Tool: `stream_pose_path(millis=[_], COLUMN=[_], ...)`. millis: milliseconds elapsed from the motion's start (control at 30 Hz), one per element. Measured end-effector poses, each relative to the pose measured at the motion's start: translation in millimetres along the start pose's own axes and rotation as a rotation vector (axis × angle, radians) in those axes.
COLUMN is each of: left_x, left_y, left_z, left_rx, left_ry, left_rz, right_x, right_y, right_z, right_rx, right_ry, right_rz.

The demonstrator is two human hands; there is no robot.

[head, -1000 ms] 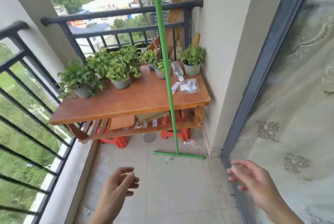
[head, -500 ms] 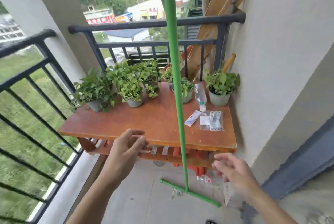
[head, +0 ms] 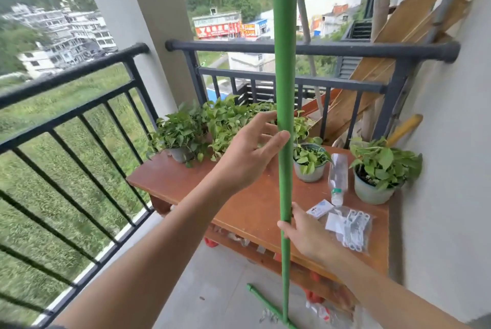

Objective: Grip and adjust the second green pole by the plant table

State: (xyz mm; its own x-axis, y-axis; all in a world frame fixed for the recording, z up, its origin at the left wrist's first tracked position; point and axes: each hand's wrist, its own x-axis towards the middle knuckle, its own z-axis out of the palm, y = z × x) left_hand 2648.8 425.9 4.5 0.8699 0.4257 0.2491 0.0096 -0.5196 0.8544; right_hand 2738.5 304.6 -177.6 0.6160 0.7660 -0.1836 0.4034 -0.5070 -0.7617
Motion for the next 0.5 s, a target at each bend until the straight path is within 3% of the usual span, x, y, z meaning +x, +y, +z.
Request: stream_pose_path(millis=[500], left_x=[14], left_y=[-48], left_z=[-110], left_rx=[0.041], left_ry=[0.279], left_rz=[-0.021], right_x=[99], right_y=[-99], right_z=[84], right_rx=[-0.045], right_ry=[-0.109], right_rz=[-0.214])
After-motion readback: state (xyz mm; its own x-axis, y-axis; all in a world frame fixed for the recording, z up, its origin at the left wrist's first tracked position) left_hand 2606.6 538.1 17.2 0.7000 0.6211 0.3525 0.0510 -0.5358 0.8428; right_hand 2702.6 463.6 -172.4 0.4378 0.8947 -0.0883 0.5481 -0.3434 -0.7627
